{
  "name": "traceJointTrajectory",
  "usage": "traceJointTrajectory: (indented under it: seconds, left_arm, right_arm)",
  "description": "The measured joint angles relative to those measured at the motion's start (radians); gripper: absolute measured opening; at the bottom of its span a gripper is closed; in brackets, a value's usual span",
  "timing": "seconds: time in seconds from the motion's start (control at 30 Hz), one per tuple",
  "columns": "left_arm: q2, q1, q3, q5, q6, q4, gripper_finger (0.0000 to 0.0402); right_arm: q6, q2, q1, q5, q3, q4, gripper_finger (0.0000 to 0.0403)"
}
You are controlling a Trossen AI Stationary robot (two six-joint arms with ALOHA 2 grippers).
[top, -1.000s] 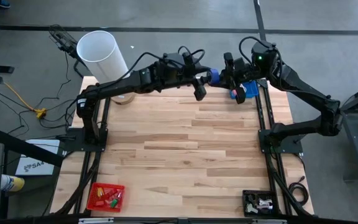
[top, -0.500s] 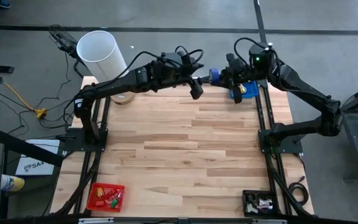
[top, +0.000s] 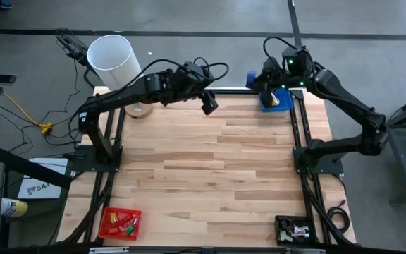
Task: Pick and place Stapler, Stapler remover, tape
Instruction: Put the blue tape into the blue bin
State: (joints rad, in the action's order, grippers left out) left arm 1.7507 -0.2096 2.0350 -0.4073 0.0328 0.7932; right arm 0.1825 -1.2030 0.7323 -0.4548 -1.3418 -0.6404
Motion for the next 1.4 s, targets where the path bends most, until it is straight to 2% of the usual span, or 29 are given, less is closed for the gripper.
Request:
traceJointTrajectory:
  seconds: [0.43, 0.73, 0.93, 1.03, 1.4]
  left_arm:
    - [-0.003, 0.0, 0.0, 0.003, 0.052, 0.253, 0.025]
    - [-0.017, 0.0, -0.092, 0.011, 0.031, 0.286, 0.025]
    - [-0.043, 0.0, -0.2, 0.069, 0.023, 0.253, 0.025]
    - [-0.078, 0.0, -0.278, 0.091, 0.021, 0.206, 0.025]
    - [-0.338, 0.0, -0.625, 0.158, 0.077, -0.043, 0.025]
  right_arm:
    - [-0.125, -0.18, 0.127, 0.326, 0.0, -0.142, 0.0034]
    - [-0.185, -0.342, 0.255, 0.454, 0.0, -0.246, 0.0035]
    - [-0.207, -0.404, 0.361, 0.468, 0.0, -0.352, 0.0035]
    - [-0.227, -0.423, 0.399, 0.439, 0.0, -0.363, 0.0036]
    - [-0.272, -0.471, 0.454, 0.396, 0.011, -0.376, 0.0037]
